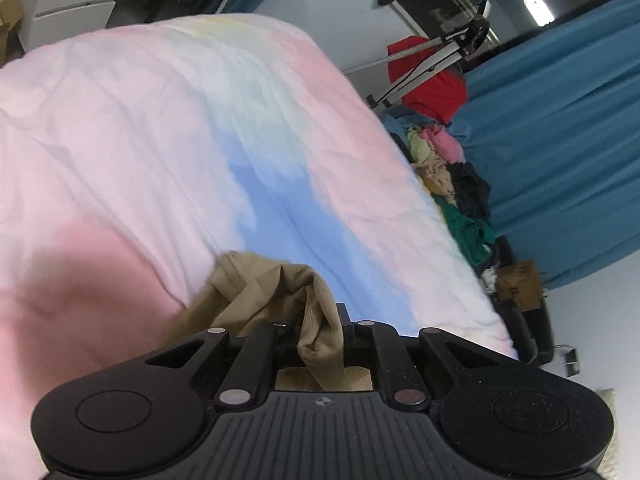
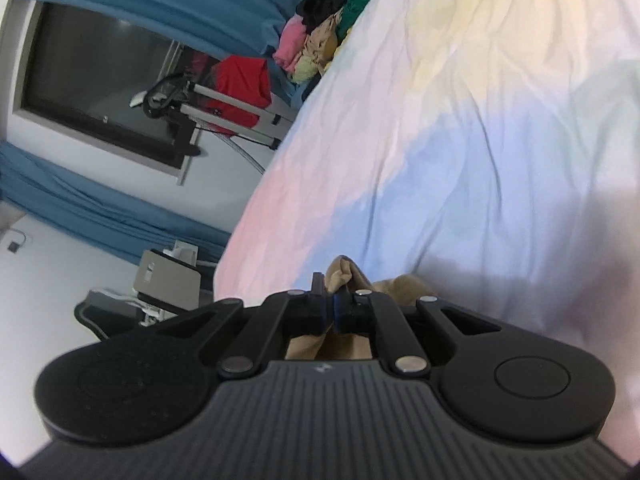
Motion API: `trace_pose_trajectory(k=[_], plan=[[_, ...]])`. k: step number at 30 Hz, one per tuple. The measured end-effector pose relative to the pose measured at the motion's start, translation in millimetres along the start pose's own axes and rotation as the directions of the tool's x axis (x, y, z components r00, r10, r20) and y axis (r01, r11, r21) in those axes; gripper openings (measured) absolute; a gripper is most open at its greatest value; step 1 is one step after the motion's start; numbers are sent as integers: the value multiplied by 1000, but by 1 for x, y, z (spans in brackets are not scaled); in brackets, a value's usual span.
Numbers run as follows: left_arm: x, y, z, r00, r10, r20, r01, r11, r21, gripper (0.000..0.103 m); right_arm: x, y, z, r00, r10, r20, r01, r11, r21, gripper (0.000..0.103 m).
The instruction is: Fold clothes
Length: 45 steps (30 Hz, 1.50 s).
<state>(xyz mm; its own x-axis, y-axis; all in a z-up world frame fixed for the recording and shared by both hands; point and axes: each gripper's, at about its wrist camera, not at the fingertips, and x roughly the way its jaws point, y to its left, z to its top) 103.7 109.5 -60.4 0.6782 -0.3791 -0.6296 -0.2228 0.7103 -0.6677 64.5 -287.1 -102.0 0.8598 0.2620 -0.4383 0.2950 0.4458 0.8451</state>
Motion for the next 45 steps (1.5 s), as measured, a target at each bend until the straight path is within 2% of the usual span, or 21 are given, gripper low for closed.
trace_pose_trajectory(k=[6,12,14,16,17,18,19,20,21,23,26,27,28,29,31,32,37,42,45], plan=[[39,1,0,998,61,2,-61,993,105,11,34,-17,5,999,-39,-33,38,999,-38,7],[45,0,-2,997,79,12,-80,985,156,14,50,-25,9,997,-47,-69,41,996,-81,8],[37,-8,-6,996,76,46,-84,975,205,24,49,-23,8,997,-36,-75,28,995,-99,9],[29,-16,-11,994,72,81,-90,963,254,51,46,-19,8,996,-20,-84,9,992,-126,13],[25,-20,-13,993,69,98,-94,956,277,56,44,-17,8,996,-10,-88,-3,990,-141,17],[21,-24,-15,991,66,115,-98,949,301,66,41,-14,9,996,10,-90,-24,988,-155,37],[17,-27,-17,989,62,132,-102,940,324,75,36,-11,8,995,40,-86,-54,985,-165,69],[13,-31,-19,987,58,149,-107,932,347,79,31,-6,7,995,72,-75,-84,980,-178,81],[9,-35,-22,985,54,165,-112,922,370,83,25,-1,7,993,104,-63,-114,975,-193,87],[1,-43,-26,979,43,198,-124,902,414,84,15,10,4,987,152,-44,-158,960,-233,87],[-5,-48,-34,971,49,235,-158,867,472,85,0,27,-5,985,175,-7,-166,922,-348,86],[-6,-50,-37,969,51,243,-168,854,492,85,-2,32,-9,985,170,-10,-159,901,-403,81],[-5,-51,-39,969,60,240,-178,843,508,85,-2,37,-14,988,153,-21,-146,879,-454,67],[-5,-52,-42,969,69,236,-187,830,525,85,1,43,-19,991,125,-38,-127,855,-503,62],[3,-53,-44,971,90,223,-202,809,553,85,11,49,-30,995,61,-74,-93,807,-583,45],[5,-52,-46,970,96,222,-208,799,565,85,16,50,-34,996,33,-80,-75,790,-609,41],[33,-50,-56,966,169,196,-256,741,621,85,42,52,-51,994,-90,-64,17,697,-717,38],[48,-48,-67,953,210,216,-301,681,667,85,63,48,-52,990,-133,-56,49,678,-733,36],[46,-49,-71,951,210,228,-309,667,678,85,60,49,-55,990,-129,-50,50,670,-740,37]])
